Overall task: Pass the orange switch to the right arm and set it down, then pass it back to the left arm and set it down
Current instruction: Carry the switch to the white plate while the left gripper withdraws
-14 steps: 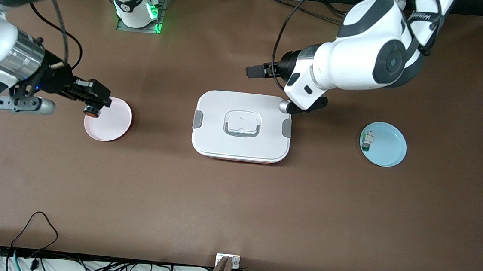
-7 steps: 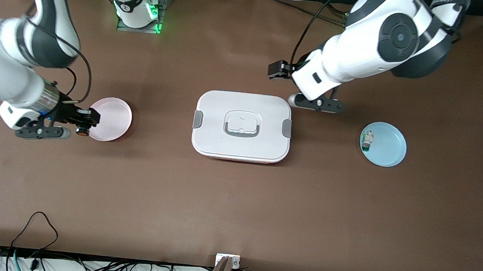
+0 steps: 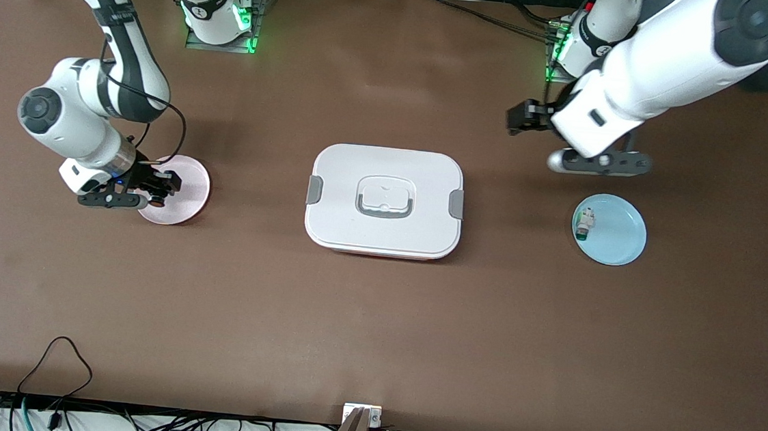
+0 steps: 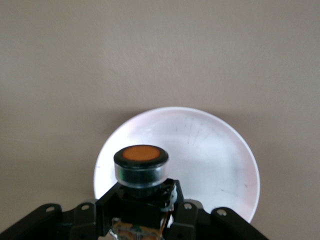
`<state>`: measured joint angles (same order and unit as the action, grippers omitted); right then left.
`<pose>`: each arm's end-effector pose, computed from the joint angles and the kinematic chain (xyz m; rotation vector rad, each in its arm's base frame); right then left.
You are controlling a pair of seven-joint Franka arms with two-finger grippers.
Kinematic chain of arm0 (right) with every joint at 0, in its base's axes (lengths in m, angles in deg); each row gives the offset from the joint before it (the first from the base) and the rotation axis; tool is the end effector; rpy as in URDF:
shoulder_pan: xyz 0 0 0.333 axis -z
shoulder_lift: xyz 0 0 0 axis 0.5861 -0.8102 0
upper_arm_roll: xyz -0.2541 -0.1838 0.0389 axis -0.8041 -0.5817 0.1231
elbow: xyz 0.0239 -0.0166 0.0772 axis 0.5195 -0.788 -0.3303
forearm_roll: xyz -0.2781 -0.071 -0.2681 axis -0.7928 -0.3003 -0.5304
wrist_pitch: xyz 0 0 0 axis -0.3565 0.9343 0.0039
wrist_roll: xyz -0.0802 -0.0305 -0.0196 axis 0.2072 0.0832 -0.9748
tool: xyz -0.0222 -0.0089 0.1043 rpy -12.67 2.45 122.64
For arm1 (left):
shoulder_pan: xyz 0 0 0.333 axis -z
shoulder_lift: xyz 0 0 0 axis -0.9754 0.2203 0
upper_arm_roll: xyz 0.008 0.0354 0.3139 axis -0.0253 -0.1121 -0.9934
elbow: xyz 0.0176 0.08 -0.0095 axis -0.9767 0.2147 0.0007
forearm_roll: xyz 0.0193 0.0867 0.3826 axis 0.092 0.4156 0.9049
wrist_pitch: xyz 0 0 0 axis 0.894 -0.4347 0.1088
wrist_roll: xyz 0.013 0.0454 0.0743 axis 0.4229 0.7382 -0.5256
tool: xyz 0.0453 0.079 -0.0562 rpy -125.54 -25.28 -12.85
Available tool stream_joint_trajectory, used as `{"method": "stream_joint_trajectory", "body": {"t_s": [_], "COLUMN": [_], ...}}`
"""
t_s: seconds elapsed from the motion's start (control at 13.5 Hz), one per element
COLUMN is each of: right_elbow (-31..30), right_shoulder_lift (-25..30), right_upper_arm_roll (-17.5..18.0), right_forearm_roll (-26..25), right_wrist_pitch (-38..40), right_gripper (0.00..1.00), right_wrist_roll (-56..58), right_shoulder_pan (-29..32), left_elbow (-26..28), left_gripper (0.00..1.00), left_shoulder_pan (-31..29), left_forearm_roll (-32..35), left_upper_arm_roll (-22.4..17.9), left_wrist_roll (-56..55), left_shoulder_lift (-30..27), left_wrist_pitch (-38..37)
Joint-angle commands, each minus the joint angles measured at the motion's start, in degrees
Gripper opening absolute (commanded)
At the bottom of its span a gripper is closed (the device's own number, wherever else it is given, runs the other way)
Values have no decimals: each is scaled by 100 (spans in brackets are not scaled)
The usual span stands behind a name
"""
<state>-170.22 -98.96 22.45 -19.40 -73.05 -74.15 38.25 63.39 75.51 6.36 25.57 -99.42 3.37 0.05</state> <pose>0.5432 0.0058 0.2410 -3.0931 -0.0452 0.0154 0.5413 -0.2295 0.5909 2.9845 0.2157 -0.3509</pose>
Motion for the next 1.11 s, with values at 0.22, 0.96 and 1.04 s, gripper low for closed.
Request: {"method": "stream_joint_trajectory", "body": {"t_s": [0.22, 0.96, 1.04], "right_elbow": [-145, 468, 705], "right_shoulder_lift": [-611, 326, 511], "right_upper_arm_roll": [77, 77, 68], "right_forearm_roll": [-80, -168, -186], "right_wrist_pitch": [-891, 738, 1178], "right_gripper": [6, 100, 100], "right_wrist_roll": [243, 252, 261], "right_shoulder_pan": [229, 291, 326], "left_elbow": [617, 503, 495], "left_gripper": [100, 100, 100], "left_shoulder_pan": [-36, 475, 423], "left_forearm_roll": [142, 545, 738], "left_upper_arm_roll": [-922, -1847, -1847], "left_wrist_roll": [1503, 2139, 2139], "left_shoulder_lift": [-584, -602, -611], "left_wrist_pitch": [3, 56, 47]}}
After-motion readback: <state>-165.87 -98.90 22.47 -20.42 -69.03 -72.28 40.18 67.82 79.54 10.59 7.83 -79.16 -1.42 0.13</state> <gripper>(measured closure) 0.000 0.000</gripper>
